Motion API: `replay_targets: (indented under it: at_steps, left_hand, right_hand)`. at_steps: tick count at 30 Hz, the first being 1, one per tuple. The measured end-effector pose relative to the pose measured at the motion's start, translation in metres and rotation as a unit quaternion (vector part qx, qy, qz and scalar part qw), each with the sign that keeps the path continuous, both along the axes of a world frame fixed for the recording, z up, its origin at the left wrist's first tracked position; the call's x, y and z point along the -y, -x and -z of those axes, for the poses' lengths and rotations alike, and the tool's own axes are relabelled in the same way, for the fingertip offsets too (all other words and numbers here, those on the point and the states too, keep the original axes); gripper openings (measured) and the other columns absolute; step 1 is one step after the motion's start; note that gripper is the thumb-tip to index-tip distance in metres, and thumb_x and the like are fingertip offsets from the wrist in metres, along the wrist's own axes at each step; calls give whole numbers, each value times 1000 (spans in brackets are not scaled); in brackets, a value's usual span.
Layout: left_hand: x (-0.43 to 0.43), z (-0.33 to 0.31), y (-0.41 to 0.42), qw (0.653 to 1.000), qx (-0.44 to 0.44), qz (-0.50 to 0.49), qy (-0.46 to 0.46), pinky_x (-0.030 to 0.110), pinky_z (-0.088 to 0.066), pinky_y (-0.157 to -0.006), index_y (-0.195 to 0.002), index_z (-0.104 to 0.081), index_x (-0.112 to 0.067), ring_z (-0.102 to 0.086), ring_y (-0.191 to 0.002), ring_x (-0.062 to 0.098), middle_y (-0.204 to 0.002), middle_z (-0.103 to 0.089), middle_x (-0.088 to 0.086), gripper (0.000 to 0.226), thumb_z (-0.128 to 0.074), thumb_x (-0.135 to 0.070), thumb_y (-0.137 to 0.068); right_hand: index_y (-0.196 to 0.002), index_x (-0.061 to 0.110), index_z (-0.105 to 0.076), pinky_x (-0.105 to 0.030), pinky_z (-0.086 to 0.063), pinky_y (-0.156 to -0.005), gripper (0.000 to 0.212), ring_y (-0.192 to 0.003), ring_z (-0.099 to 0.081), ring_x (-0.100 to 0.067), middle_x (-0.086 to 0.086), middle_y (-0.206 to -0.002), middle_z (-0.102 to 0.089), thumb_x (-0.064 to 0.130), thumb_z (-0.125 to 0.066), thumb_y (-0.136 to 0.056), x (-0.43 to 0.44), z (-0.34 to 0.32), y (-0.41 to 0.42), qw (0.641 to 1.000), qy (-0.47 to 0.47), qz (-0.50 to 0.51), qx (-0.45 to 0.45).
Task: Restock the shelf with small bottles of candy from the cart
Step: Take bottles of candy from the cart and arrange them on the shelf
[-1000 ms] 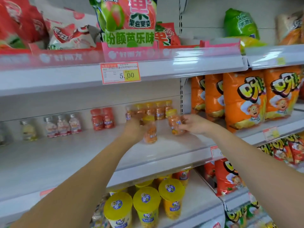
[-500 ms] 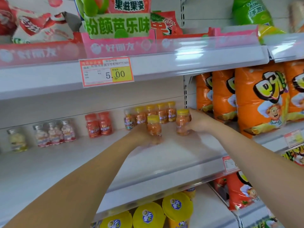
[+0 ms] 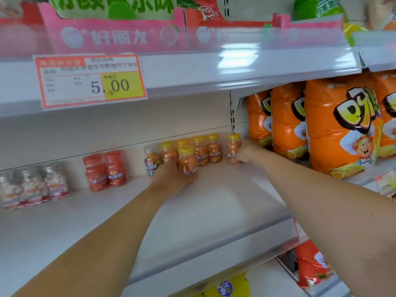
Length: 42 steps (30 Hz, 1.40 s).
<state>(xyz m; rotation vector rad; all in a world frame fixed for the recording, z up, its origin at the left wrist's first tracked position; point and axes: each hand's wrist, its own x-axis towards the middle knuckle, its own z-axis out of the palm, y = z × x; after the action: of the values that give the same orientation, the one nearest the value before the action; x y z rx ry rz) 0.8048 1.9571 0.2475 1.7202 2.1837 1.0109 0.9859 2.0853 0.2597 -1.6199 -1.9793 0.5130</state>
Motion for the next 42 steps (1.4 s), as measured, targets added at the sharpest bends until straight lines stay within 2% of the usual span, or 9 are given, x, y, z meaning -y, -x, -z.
replay_targets:
  at_steps: [4,9,15,22,28,32,35,38,42]
  left_hand:
    - [-3,3,4,1000,-7,-5,-18,27,-49,-76,-112,-59,-20,-61,-88,20,-100,-67,3,40,-74,-33,-77]
    - [-4,3,2,999,-36,-32,-22,27,-47,-76,-114,-61,-17,-60,-96,24,-105,-66,6,39,-69,-35,-81]
    - [-4,2,0,998,-45,-43,-14,26,-45,-73,-109,-63,-15,-60,-93,26,-102,-66,8,32,-66,-32,-83]
    - [-8,6,7,996,-18,-88,-23,30,-51,-72,-99,-64,-10,-64,-87,28,-93,-66,8,27,-68,-26,-77]
    - [-8,5,12,991,-53,-117,-24,33,-51,-82,-102,-63,-13,-62,-96,31,-100,-67,10,21,-58,-25,-85]
    - [-9,3,11,990,-60,-125,-21,31,-47,-78,-104,-61,-13,-61,-97,32,-103,-65,12,22,-54,-27,-89]
    - [-10,4,10,988,-67,-141,-11,31,-44,-77,-109,-60,-10,-60,-100,32,-106,-64,12,27,-54,-27,-89]
    - [-12,7,14,986,-63,-154,-2,31,-46,-80,-113,-60,-12,-60,-101,32,-109,-64,12,32,-52,-30,-88]
    - [-17,9,19,982,-96,-163,10,28,-40,-74,-113,-58,-15,-60,-100,31,-110,-64,10,32,-49,-31,-88]
  right_hand:
    - [-114,4,-58,-34,-52,-91,32,-104,-61,-28,-15,-115,-63,13,-68,-85,-15,1,10,999,-14,40,-12]
    - [-121,6,-54,-36,-50,-93,63,-109,-60,-27,-11,-119,-61,23,-84,-69,-25,3,22,998,-10,36,-43]
    - [-135,3,-41,-33,-47,-92,66,-117,-55,-30,-15,-131,-53,20,-74,-80,-25,4,28,997,-25,65,-16]
    - [-120,4,-57,-31,-47,-86,30,-110,-58,-29,-15,-122,-60,14,-58,-92,-24,7,25,999,-32,39,3]
    - [-117,4,-58,-29,-44,-80,26,-109,-58,-29,-15,-122,-60,17,-54,-94,-19,4,26,997,-34,25,65]
    - [-127,-1,-50,-30,-47,-75,40,-108,-59,-29,-17,-124,-57,16,-56,-91,-10,-7,24,994,-9,77,82]
    - [-120,3,-52,-31,-54,-78,32,-95,-62,-28,-17,-110,-59,18,-56,-92,0,-11,24,996,35,25,76]
    - [-99,9,-53,-24,-46,-53,15,-64,-52,-18,-9,-80,-53,17,-60,-89,14,-6,25,987,130,-30,95]
    - [-93,7,-53,-25,-42,-55,21,-65,-49,-19,-9,-78,-50,26,-61,-88,20,-8,26,977,138,-63,150]
